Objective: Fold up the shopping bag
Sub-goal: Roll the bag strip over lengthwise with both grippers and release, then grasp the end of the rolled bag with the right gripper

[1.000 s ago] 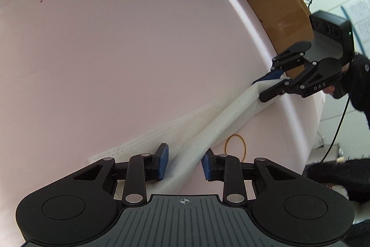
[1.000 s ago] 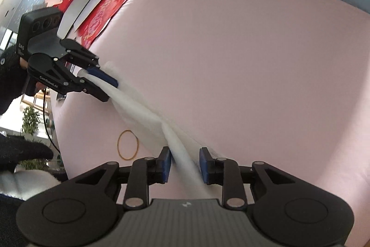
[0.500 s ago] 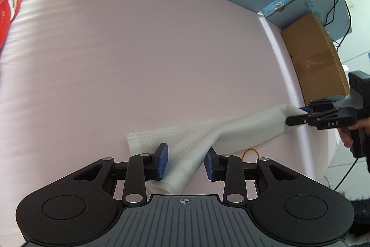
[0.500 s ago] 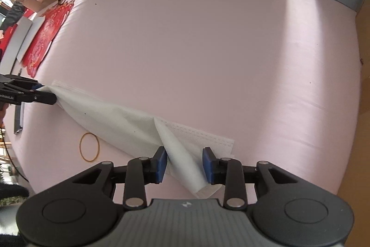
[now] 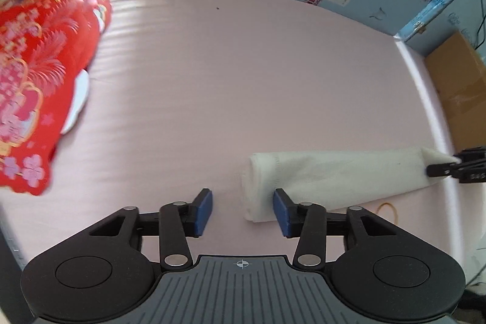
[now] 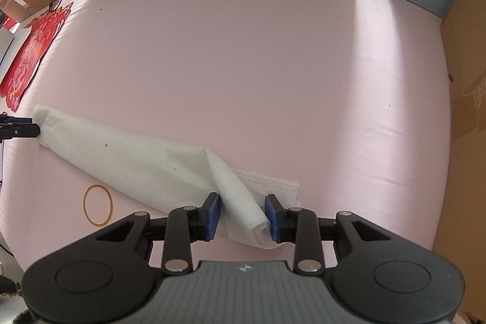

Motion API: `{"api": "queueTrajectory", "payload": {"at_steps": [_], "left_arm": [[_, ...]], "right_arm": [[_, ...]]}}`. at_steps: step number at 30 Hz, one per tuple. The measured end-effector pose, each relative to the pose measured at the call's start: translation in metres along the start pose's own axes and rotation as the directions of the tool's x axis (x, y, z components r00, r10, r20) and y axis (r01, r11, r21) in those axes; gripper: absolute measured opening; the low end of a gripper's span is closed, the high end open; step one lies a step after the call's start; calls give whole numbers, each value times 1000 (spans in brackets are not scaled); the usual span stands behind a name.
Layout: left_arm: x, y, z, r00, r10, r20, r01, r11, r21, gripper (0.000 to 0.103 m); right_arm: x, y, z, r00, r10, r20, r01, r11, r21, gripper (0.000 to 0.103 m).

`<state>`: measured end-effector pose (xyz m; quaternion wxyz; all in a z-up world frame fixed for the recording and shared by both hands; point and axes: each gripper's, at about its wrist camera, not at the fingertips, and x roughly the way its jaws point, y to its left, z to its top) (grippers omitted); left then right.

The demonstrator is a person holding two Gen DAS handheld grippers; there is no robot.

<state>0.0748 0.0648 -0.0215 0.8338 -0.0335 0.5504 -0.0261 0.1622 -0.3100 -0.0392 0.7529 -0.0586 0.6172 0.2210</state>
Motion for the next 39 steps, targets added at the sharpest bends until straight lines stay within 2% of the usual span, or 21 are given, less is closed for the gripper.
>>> {"api": "queueTrajectory", "payload": {"at_steps": [1,2,3,4,6,7,8,9,11,12,14,16,18,20,23,26,28,31,34,36,39], "left_arm": [[-10,-11,0,996,66,55,-69,997,46,51],[-20,-22,-1,985,128,118,-139,986,88,53],[-35,-42,-2,959,173,224,-206,969,134,59],[-42,-56,-4,942,160,294,-217,961,172,66],[-54,-83,-9,904,108,413,-225,943,246,68],[-54,-97,-9,892,63,447,-201,942,268,68],[-49,-111,-7,889,20,457,-163,947,277,68],[-42,-123,-5,890,-31,454,-114,951,288,68],[-20,-149,-7,902,-103,419,-53,937,345,68],[-10,-158,-9,911,-105,399,-56,927,372,68],[17,-169,-18,943,-65,327,-77,911,405,68],[29,-165,-26,950,-54,308,-69,924,375,70],[35,-159,-30,954,-51,297,-56,938,341,70],[35,-159,-29,955,-47,292,-58,939,339,70],[36,-159,-29,955,-46,292,-54,944,325,70],[33,-156,-30,956,-46,290,-52,945,323,71],[33,-153,-31,956,-51,289,-44,949,311,73],[30,-149,-34,957,-59,285,-29,954,298,73],[30,-146,-34,956,-75,283,-10,957,289,74],[30,-145,-34,956,-83,283,-2,958,286,74],[31,-147,-34,956,-80,284,-6,957,290,76]], "right_arm": [[0,2,0,1000,-5,1,5,1000,-9,34],[1,3,0,1000,-10,1,10,1000,-17,34],[1,4,0,1000,-14,2,14,1000,-24,34],[1,5,0,1000,-16,3,16,999,-28,34],[1,5,0,1000,-18,5,18,999,-34,34],[1,6,0,1000,-18,7,19,999,-36,34],[1,6,-1,1000,-19,8,19,999,-38,34],[1,6,-1,1000,-20,10,20,999,-40,34],[0,6,-1,1000,-19,12,20,999,-38,34],[0,5,-1,1000,-18,14,18,999,-37,35],[-1,4,-2,1000,-11,19,11,999,-32,35],[-3,-2,-5,999,10,30,-9,1000,-5,35],[-7,-10,-10,998,24,55,-26,999,42,48],[-11,-20,-16,996,6,87,-15,995,100,57],[-12,-34,-25,992,-32,121,7,980,200,59],[-13,-38,-31,981,-132,142,94,965,247,61],[-12,-37,-38,958,-249,145,203,941,272,67],[-19,-31,-51,933,-325,153,265,910,319,60],[-37,-27,-73,926,-301,226,192,893,406,62],[-46,-28,-91,927,-258,272,98,867,488,63],[-39,-30,-110,935,-39,352,-165,832,530,63]]}}
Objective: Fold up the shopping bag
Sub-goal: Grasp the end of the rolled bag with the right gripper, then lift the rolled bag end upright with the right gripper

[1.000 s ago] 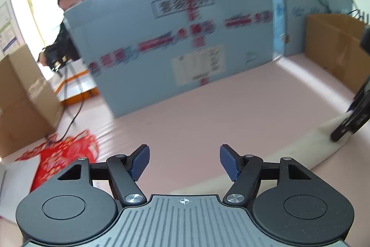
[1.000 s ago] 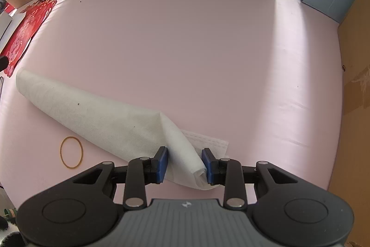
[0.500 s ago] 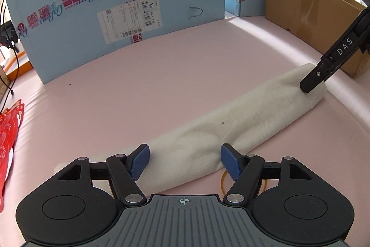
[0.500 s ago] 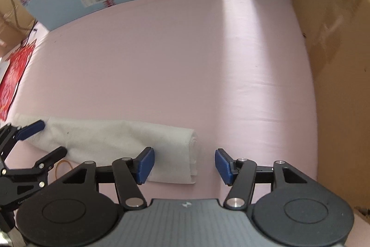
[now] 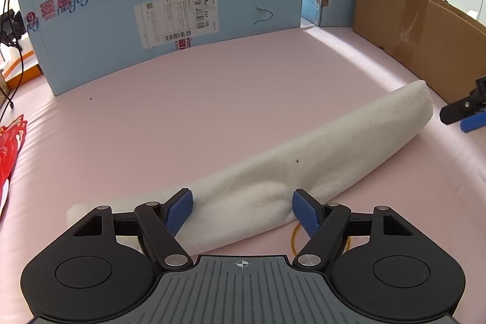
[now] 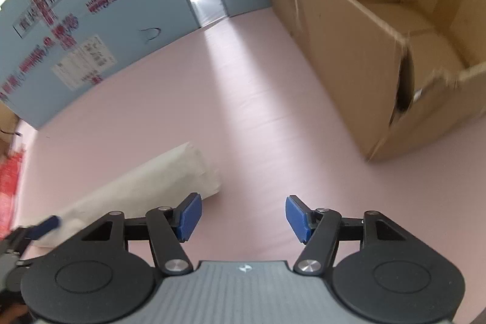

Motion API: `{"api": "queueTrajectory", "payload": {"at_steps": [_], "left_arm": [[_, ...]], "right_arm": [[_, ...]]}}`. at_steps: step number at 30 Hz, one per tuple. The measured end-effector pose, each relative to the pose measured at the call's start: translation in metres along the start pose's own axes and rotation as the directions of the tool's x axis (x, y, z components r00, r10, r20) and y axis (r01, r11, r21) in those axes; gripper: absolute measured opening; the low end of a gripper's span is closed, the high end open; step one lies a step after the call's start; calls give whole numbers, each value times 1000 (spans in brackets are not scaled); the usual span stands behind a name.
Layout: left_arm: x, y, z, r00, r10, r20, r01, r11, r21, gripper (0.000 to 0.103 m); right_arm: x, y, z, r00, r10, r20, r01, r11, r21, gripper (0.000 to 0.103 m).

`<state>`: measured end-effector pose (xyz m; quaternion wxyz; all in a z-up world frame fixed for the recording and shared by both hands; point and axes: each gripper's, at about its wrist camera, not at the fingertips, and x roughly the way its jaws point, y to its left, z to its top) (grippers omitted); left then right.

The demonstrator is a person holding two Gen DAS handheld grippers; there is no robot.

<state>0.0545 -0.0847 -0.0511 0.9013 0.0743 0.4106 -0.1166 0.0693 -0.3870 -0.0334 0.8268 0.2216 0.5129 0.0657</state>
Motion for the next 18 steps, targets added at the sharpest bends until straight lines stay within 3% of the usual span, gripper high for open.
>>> {"api": "queueTrajectory", "payload": {"at_steps": [1,3,10,13,16,18], "left_arm": [[1,-1,0,1000,1,-1,-1,1000,1,77],[1,-1,1,1000,2,-3,-2,1000,2,77],[3,0,0,1000,-5,-4,5,1000,4,78],[3,1,1,1000,-11,-6,11,1000,1,78],[3,2,2,1000,-17,-11,17,1000,-1,79],[3,2,2,1000,-20,-16,20,1000,-2,79]], "right_arm": [[8,-1,-5,996,82,-30,-81,996,33,62],[21,4,-11,988,146,-47,-143,988,59,59],[46,18,-17,952,299,73,-306,945,117,56],[57,9,-20,911,394,122,-411,893,185,51],[68,6,-26,869,483,108,-495,840,221,41],[70,7,-28,865,490,108,-501,847,177,35]]}}
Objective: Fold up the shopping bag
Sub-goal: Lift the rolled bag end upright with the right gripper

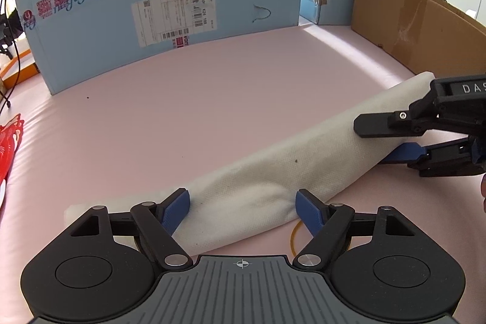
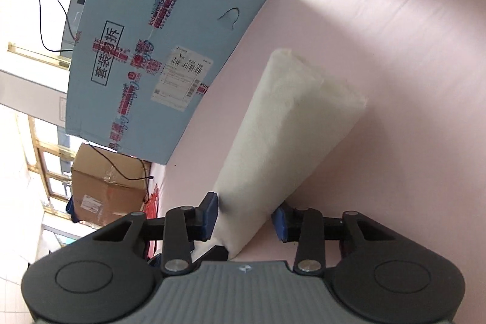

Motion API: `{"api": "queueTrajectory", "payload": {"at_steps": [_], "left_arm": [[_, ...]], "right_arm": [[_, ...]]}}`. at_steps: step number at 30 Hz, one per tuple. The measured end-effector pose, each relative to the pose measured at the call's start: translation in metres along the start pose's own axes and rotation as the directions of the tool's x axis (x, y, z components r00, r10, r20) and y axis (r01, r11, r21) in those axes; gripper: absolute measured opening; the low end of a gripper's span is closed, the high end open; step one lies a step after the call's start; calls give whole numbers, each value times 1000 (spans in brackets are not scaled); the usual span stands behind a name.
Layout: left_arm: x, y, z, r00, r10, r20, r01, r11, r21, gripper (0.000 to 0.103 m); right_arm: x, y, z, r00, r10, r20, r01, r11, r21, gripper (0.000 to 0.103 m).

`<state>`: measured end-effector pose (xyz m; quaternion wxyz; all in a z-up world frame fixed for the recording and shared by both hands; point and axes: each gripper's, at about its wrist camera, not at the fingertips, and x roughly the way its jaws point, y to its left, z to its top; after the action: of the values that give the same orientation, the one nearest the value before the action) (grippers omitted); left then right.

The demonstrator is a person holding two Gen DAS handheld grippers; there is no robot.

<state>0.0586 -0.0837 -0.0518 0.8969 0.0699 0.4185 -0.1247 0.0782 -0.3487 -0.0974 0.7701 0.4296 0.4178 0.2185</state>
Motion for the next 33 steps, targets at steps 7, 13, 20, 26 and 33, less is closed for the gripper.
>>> {"api": "queueTrajectory", "payload": {"at_steps": [7,13,20,26,33], "left_arm": [[1,-5,3,1000,14,-11,-14,1000,22,79],[-18,-27,8,990,51,129,-65,992,107,46],[4,-32,5,997,3,77,-13,993,120,29],[4,-20,2,995,-49,88,42,996,78,28],[1,-10,-2,988,-110,105,101,991,89,29]], "right_arm": [[6,15,2,994,-108,16,109,987,-117,14],[11,39,-6,974,-224,41,227,947,-228,9],[10,50,-10,969,-241,61,249,929,-276,9],[2,76,-10,992,-107,60,122,930,-346,8],[38,120,-26,992,-119,-30,82,826,-557,7]]}}
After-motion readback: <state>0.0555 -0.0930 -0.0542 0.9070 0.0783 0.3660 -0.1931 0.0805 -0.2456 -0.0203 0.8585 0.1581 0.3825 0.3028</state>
